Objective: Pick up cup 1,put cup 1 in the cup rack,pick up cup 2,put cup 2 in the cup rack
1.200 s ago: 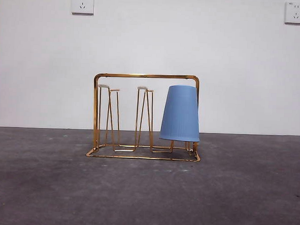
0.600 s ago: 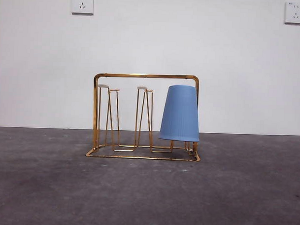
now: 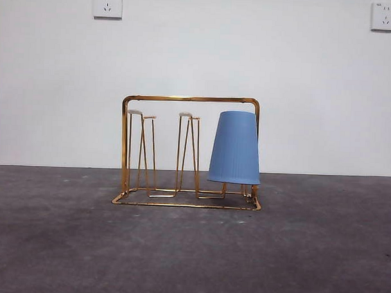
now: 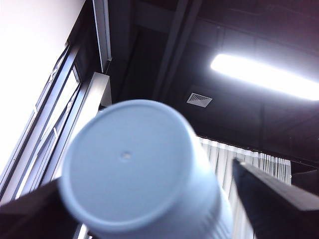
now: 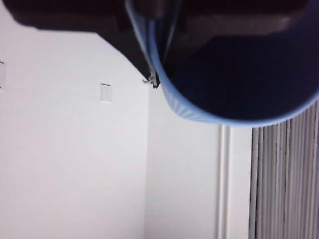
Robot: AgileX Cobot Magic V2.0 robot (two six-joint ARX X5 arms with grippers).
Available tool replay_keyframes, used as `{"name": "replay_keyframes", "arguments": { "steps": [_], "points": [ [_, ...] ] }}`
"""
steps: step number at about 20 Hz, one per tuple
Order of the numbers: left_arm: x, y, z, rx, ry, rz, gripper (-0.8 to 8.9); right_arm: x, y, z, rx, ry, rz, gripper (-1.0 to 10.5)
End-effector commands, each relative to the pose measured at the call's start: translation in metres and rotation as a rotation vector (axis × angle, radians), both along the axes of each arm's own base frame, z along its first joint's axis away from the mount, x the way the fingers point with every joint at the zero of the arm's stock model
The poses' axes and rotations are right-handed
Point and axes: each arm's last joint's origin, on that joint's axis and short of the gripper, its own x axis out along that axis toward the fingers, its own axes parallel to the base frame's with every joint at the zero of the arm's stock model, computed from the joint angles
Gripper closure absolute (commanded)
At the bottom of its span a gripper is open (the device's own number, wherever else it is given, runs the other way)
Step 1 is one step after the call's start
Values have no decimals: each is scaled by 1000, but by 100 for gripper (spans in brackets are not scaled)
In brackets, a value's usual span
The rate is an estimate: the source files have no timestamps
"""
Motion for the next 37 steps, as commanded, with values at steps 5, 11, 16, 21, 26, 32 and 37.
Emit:
{"name": "replay_keyframes", "arguments": {
  "steps": [5,11,16,21,26,32,37],
  "points": [
    [-1,0,0,-12,1,1,799,2,1,-1,3,3,-17,958],
    [-1,0,0,-12,2,1,822,3,2,-2,0,25,-10,935],
    [0,4,0,-12,0,16,822,0,-1,-3,-16,43,-10,743],
    [7,20,3,8,18,92,822,-10,-12,-3,-41,60,-26,724],
    [11,39,3,74,51,205,822,-26,-31,-3,-67,53,-86,724],
    [14,56,-8,282,86,440,822,-42,-53,-19,-211,157,-227,725],
    [21,61,-31,544,158,760,822,-51,-64,-35,-357,228,-292,729]
  ]
}}
